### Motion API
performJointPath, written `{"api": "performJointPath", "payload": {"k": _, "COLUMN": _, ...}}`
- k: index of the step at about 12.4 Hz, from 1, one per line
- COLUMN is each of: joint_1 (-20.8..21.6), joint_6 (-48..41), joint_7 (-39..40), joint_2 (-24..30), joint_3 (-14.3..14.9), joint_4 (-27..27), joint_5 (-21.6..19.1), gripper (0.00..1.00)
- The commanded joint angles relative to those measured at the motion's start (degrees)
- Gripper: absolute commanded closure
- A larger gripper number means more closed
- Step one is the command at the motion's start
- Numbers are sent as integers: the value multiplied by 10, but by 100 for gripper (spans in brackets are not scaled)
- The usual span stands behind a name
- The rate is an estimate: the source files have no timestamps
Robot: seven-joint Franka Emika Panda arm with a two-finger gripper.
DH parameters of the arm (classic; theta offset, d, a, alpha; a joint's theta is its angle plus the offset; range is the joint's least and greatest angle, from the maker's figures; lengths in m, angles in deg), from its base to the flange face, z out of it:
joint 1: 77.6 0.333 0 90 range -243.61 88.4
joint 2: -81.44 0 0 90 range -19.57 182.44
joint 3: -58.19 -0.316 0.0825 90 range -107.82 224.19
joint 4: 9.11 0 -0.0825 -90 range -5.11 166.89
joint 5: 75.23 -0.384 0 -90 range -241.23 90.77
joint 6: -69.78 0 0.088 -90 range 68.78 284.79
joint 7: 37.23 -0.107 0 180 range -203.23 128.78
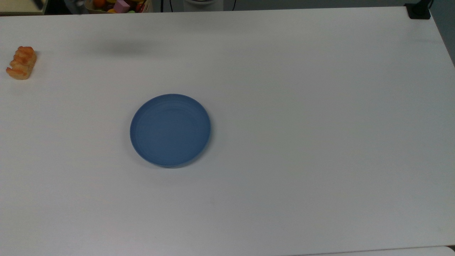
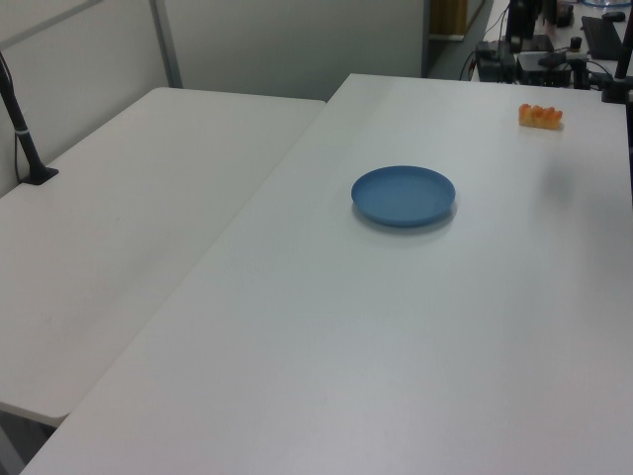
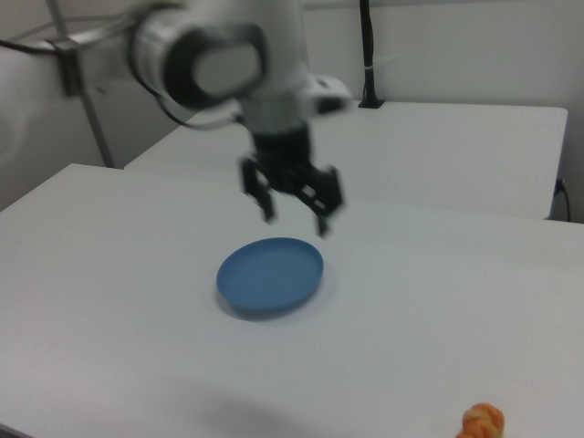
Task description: Put the bread on the table
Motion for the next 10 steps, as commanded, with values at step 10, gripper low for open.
{"api": "performJointPath", "payload": {"k": 10, "joint_1": 41, "joint_6": -56, "joint_7": -174, "joint_2": 29, "joint_3": -139, "joint_4": 27, "joint_5": -6, "gripper": 0}}
